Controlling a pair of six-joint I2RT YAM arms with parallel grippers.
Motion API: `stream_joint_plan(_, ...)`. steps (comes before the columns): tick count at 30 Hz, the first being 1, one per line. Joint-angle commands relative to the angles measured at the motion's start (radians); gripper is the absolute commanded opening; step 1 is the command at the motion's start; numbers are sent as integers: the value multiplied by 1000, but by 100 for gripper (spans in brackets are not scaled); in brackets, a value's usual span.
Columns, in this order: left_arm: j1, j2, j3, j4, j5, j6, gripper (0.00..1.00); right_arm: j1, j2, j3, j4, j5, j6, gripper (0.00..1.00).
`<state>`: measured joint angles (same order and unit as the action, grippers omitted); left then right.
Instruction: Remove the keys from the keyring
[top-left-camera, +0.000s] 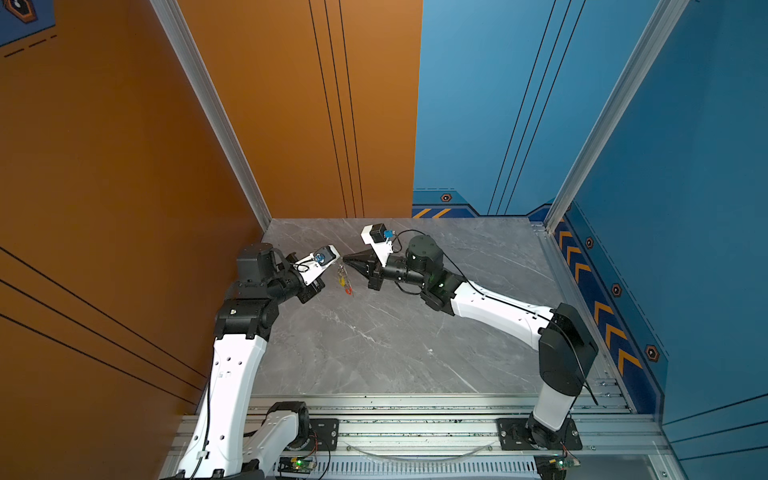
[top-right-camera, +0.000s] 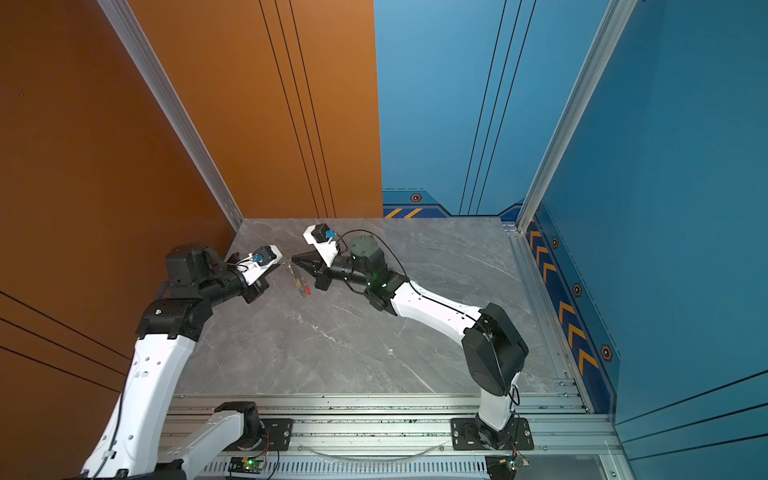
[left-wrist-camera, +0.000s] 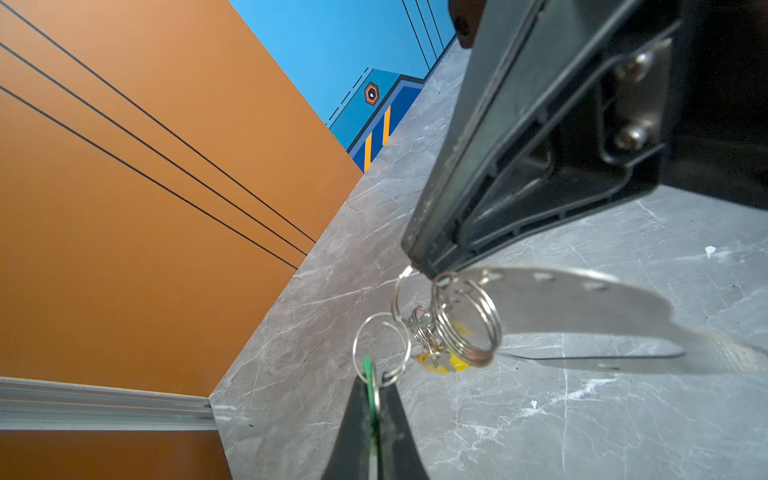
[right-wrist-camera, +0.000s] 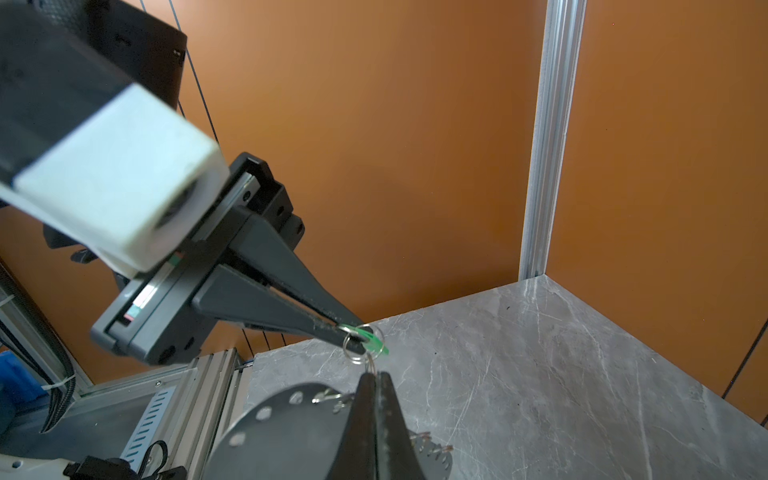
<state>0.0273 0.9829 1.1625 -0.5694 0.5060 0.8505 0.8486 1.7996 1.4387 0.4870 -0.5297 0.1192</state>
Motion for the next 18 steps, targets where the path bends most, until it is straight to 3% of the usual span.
stream_joint_plan(1,11,-6,43,-15,-1,-30,0,6,-12,32,-26,-12,-57,9)
stream_joint_plan(6,8,-7,48,-15,12,-28,0,17,-5,41,-70,-10,-84,20)
stream_joint_plan(18,8,-21,33,-26,16,-15,0,13,60,207,-310,-61,-171,31)
